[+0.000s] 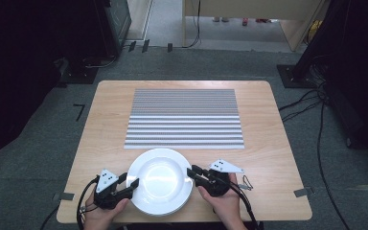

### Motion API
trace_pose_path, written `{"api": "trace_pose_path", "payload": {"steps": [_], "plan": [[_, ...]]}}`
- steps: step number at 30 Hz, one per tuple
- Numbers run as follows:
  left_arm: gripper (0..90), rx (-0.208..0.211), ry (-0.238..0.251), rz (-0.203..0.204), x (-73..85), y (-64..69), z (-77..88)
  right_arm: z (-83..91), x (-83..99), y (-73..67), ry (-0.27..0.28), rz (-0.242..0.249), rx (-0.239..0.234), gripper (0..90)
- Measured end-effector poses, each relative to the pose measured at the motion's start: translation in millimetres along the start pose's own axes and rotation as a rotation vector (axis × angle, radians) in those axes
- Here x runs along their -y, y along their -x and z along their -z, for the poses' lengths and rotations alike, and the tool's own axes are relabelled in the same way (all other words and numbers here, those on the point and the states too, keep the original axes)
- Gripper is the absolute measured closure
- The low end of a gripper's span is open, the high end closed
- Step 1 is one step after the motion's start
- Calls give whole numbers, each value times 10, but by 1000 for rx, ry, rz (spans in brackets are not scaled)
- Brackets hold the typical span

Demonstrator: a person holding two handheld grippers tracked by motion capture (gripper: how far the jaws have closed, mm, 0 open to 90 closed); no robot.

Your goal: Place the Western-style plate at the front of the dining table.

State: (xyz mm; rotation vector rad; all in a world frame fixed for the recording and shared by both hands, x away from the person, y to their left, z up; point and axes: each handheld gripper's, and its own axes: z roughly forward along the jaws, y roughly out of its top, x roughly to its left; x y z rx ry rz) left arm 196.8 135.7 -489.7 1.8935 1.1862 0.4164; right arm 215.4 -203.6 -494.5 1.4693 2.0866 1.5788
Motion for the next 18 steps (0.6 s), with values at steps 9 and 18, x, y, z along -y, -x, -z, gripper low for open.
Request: {"api": "trace_pose_path", "payload": {"steps": [9,18], "plan": [[486,0,3,0,1,1,-2,8,2,-38,14,-60,-84,757],[485,2,3,3,3,-2,-2,14,7,19,42,-41,11,724]]}}
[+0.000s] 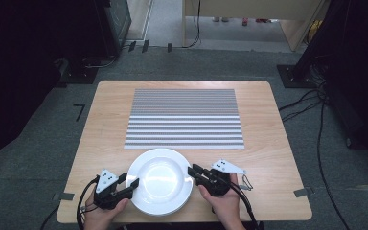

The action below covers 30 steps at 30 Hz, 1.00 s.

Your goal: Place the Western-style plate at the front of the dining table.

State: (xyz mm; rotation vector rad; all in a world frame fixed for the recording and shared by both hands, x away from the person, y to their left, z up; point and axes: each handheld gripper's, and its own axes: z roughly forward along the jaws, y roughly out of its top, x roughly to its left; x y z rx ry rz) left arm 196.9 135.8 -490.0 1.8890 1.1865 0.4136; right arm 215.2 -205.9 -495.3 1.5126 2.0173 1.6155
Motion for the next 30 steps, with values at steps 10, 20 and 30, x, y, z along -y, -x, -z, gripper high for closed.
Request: {"api": "trace_pose_path", "payload": {"steps": [10,20,30], "plan": [[485,0,0,2,3,-2,-2,-37,31,52,-32,-71,-43,730],[487,1,0,3,4,-3,-2,-34,23,100,-40,-145,-70,749],[491,-12,0,0,6,14,-6,-28,16,145,-49,-204,-99,783]]}}
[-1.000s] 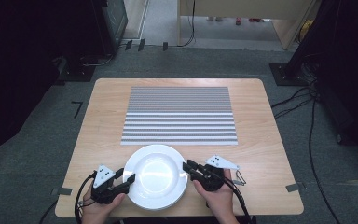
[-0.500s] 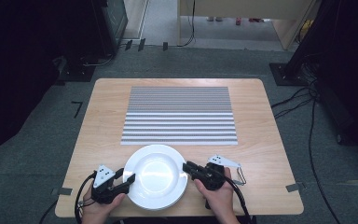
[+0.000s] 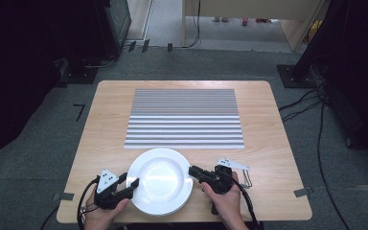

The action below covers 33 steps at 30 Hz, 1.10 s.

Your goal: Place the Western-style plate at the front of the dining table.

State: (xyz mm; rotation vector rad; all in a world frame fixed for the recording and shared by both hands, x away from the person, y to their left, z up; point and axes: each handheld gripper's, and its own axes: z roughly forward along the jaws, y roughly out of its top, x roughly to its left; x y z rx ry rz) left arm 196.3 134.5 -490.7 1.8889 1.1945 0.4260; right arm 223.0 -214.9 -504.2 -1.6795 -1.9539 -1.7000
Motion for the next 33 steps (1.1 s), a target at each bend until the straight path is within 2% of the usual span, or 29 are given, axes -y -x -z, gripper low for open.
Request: {"api": "trace_pose_path", "payload": {"steps": [12,21,26,31,33], "plan": [[504,0,1,11,0,-9,2,-43,24,-1,15,-47,-22,784],[516,-3,6,17,1,-10,3,-54,16,5,31,-25,-35,793],[518,-1,7,20,1,-15,3,-25,-15,10,58,6,-35,837],[518,-4,10,18,1,-10,2,-35,-19,30,44,-6,-25,838],[518,-4,11,17,1,-9,3,-41,-11,38,34,-28,-24,835]]}}
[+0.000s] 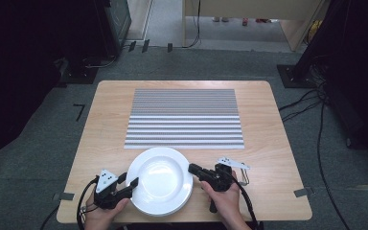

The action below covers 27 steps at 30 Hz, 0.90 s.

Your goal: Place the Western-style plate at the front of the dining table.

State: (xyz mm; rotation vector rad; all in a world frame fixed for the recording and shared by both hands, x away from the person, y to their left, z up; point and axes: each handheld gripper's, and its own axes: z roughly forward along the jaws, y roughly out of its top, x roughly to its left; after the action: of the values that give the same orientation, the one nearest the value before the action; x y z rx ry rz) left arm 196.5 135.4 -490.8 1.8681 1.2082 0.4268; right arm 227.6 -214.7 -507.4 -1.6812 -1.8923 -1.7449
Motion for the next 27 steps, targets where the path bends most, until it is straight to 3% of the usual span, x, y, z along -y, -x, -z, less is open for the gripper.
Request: {"api": "trace_pose_path", "payload": {"steps": [7,10,12,17,27], "plan": [[518,4,-1,3,1,-7,1,3,-11,7,1,-44,-24,831],[517,8,-3,7,2,-12,-1,-7,-9,4,-5,-71,-56,807],[516,9,-3,10,1,-13,-2,-26,1,-14,-37,-98,-91,798],[516,5,-3,7,3,-7,-4,-56,33,-40,-28,-63,-53,787],[523,18,3,30,3,-31,1,-48,31,-37,-12,-59,-96,799]]}}
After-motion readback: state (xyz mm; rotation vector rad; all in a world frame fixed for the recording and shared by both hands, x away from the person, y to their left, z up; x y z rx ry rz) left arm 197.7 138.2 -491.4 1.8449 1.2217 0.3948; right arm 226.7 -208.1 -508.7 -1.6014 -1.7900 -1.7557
